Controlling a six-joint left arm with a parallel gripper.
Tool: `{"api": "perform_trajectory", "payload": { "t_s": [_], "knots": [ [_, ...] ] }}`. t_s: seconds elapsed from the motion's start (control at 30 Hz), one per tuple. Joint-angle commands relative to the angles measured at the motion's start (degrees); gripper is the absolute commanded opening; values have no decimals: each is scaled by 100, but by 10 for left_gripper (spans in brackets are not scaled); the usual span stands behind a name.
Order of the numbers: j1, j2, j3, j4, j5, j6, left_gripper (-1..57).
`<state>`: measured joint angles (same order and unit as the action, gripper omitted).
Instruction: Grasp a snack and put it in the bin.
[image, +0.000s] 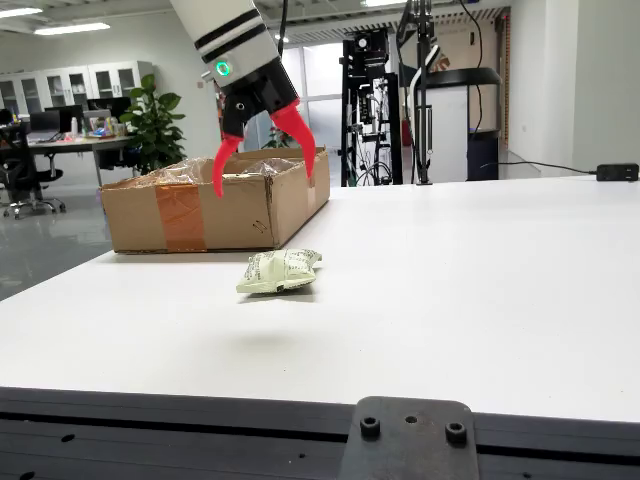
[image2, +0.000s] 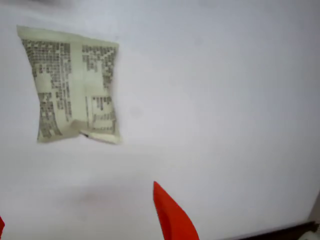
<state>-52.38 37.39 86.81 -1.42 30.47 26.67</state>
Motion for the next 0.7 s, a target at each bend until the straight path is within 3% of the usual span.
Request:
{"api": "perform_trajectory", "payload": {
  "t_s": [0.03,0.37,0.7],
  "knots": [
    [156,101,-4,22,-220,-28,558],
    [410,529,-85,88,-617,76,559],
    [387,1381,-740,159,-581,168,561]
  ]
}}
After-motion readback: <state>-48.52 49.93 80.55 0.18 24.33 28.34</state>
